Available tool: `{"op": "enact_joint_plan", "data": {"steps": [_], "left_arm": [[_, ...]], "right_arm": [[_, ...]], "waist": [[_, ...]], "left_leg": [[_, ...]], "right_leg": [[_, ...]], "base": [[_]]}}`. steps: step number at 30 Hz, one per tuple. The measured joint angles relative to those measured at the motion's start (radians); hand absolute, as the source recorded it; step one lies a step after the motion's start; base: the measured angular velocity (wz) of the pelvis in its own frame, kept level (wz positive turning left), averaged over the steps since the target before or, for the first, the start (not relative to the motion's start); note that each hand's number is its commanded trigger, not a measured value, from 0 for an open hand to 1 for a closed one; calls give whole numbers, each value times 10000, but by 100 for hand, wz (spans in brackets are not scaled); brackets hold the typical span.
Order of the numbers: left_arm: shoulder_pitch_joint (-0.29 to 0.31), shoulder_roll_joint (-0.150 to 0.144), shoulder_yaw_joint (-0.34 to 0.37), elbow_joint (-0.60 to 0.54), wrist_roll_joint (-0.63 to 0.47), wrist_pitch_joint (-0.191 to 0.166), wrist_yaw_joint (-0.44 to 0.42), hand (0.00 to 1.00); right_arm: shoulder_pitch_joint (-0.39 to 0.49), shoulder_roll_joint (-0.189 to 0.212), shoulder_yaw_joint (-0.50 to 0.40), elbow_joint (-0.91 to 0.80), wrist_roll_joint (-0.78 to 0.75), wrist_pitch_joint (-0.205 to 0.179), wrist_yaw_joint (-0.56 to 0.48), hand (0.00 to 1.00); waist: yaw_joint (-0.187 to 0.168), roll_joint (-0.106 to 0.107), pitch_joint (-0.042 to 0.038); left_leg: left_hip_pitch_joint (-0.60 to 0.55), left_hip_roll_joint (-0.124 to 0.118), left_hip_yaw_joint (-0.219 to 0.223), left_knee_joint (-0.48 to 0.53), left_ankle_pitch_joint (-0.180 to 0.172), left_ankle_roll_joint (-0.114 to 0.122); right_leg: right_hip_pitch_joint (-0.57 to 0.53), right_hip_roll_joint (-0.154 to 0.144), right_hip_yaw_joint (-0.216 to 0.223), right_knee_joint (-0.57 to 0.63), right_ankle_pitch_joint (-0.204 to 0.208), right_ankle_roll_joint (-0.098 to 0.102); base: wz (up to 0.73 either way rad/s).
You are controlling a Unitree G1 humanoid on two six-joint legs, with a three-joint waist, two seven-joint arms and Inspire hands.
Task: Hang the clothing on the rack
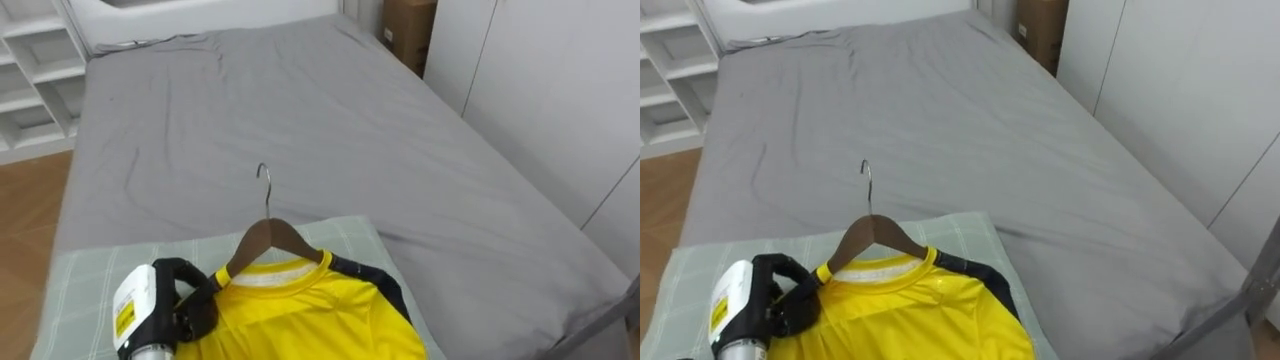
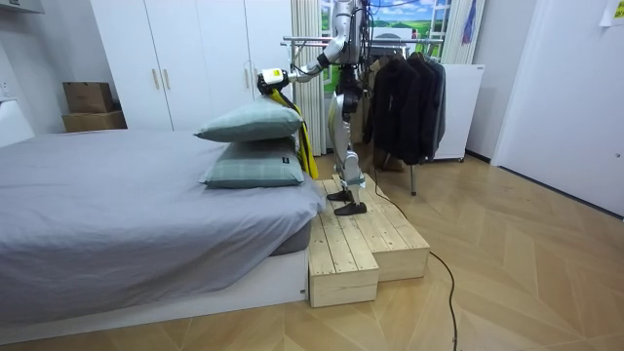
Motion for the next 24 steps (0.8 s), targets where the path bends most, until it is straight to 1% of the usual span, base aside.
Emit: {"op": "enact_joint_plan", "data": {"steps": [4, 11, 12, 14, 15, 17, 18, 20, 24], "left_arm": [[0, 1, 4, -112, 274, 0, -2, 100], [2, 13, 2, -887, 262, -21, -1, 100], [2, 17, 4, -945, 260, -75, 16, 100], [1, 74, 5, -1442, 256, -466, 189, 100], [1, 86, 6, -1588, 253, -565, 232, 100], [1, 92, 9, -2070, 252, -908, 442, 100], [2, 91, 9, -2163, 252, -956, 462, 100], [1, 93, 13, -2342, 258, -1068, 534, 100], [2, 92, 12, -2366, 254, -1079, 539, 100]], "right_arm": [[48, 6, -85, -5, -44, 0, -2, 0], [57, 12, -370, -6, -79, 0, 0, 0], [58, 11, -381, -6, -91, 0, -1, 0], [57, 10, -387, 8, -159, 0, -1, 0], [56, 11, -388, 8, -159, 0, 2, 0], [51, 14, -389, 14, -164, 0, 26, 0], [55, 17, -389, 24, -175, 0, 31, 0], [64, 17, -402, 50, -294, 1, 30, 0], [97, 17, -486, 54, -373, 6, 56, 0]], "waist": [[2, -2, 0], [-23, -13, 0], [-23, -13, -1], [-14, -33, -6], [-11, -39, -9], [-8, -75, 5], [-8, -90, 12], [-8, -123, -6], [-9, -127, -7]], "left_leg": [[69, 1, -13, 1, 0, 0], [129, -11, -82, 8, 0, 0], [131, -11, -86, 8, 1, 0], [154, -11, -109, 8, 1, 0], [166, -11, -110, 7, 1, 0], [248, -10, -114, 0, 1, 0], [290, -10, -115, -5, 1, 0], [388, -13, -119, -14, 1, -1], [425, -12, -125, -15, 1, -1]], "right_leg": [[65, 0, -2, 0, 0, 0], [135, -14, -60, 2, -17, -5], [137, -13, -64, 2, -19, -7], [161, -12, -81, 6, -32, -11], [173, -11, -82, 8, -35, -13], [261, -7, -83, 1, -44, -16], [306, -6, -82, -4, -55, -20], [344, -7, -81, 2, -84, -20], [428, -6, -85, 12, -83, -21]], "base": [[0], [0], [0], [0], [0], [0], [0], [0], [0]]}}
